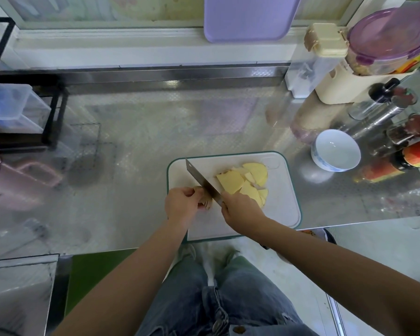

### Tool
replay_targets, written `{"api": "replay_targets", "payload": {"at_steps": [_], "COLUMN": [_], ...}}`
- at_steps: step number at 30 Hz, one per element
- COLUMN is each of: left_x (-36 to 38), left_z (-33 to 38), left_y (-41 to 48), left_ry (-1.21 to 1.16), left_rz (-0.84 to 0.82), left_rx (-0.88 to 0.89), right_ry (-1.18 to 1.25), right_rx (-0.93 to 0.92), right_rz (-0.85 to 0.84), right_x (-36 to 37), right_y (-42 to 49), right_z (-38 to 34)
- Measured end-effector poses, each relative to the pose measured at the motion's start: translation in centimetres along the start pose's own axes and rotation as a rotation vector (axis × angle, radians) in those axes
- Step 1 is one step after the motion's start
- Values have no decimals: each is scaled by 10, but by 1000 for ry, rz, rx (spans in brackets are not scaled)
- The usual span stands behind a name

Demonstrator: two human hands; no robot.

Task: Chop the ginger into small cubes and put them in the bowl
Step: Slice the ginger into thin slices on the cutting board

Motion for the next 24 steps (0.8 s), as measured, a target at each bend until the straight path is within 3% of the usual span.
{"api": "replay_targets", "payload": {"at_steps": [10,24], "left_x": [0,-2], "left_z": [0,4], "left_y": [-1,-1], "left_ry": [9,26], "left_rz": [-5,14], "left_rx": [-16,-22], "right_ry": [76,-13], "right_rx": [18,-13], "right_rz": [34,-6], "right_x": [-9,-18], "right_y": [-1,-10], "right_z": [4,-5]}}
Point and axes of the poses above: each hand's wrist, its own y-axis towards the middle knuckle, its own x-axis out of the palm, z = x × y, the point moved 7 cm from there along y, towards the middle knuckle, and after that the axes turned 7 degrees about z, right-handed, at the moved point
